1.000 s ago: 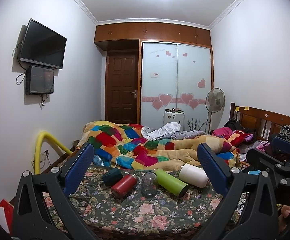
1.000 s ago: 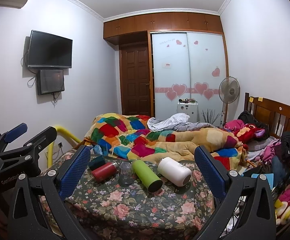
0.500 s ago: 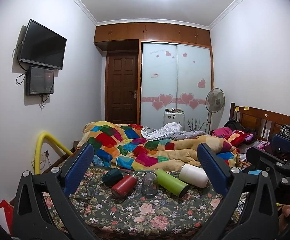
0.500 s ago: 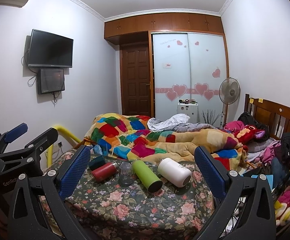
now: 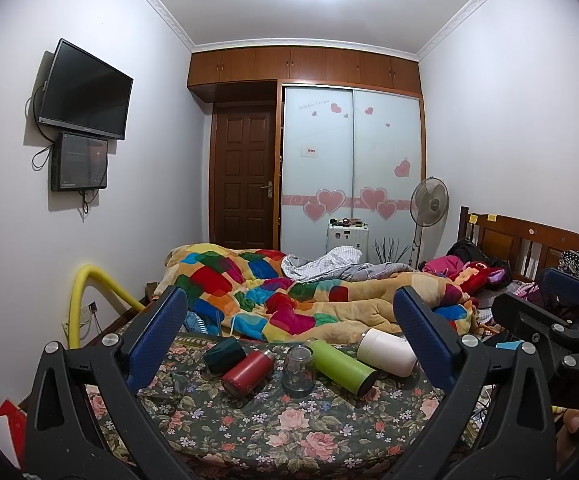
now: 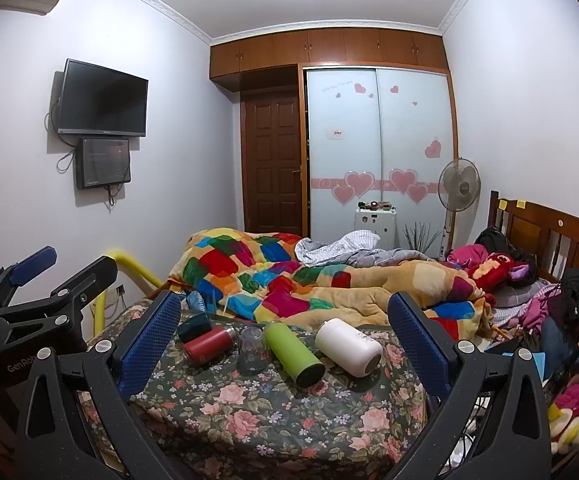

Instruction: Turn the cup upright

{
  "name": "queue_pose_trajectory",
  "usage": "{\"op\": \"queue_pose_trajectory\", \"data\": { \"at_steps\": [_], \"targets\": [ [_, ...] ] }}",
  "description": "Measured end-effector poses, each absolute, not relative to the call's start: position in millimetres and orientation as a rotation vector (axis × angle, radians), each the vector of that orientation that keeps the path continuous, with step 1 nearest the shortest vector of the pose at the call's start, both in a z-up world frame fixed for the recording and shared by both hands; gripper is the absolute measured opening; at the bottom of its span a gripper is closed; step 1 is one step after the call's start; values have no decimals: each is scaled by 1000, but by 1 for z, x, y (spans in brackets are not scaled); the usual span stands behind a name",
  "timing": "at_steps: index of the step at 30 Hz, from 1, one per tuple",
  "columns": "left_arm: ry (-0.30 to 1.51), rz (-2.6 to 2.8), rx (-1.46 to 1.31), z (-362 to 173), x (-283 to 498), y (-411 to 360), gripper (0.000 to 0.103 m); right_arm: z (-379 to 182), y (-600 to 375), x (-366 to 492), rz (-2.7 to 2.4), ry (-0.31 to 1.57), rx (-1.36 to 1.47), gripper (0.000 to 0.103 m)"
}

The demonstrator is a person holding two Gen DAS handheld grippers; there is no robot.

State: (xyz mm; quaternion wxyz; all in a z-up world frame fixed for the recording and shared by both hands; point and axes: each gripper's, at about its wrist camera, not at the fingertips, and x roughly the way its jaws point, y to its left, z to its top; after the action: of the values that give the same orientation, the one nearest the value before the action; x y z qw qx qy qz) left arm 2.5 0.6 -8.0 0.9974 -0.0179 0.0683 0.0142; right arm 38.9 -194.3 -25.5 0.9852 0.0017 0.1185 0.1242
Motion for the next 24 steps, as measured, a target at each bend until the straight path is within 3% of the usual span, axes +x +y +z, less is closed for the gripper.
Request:
{"op": "queue_pose_trajectory", "data": {
  "at_steps": [24],
  "targets": [
    [185,40,-55,-17,26,11,103,-30,-193,52,247,276,5,103]
  ]
}}
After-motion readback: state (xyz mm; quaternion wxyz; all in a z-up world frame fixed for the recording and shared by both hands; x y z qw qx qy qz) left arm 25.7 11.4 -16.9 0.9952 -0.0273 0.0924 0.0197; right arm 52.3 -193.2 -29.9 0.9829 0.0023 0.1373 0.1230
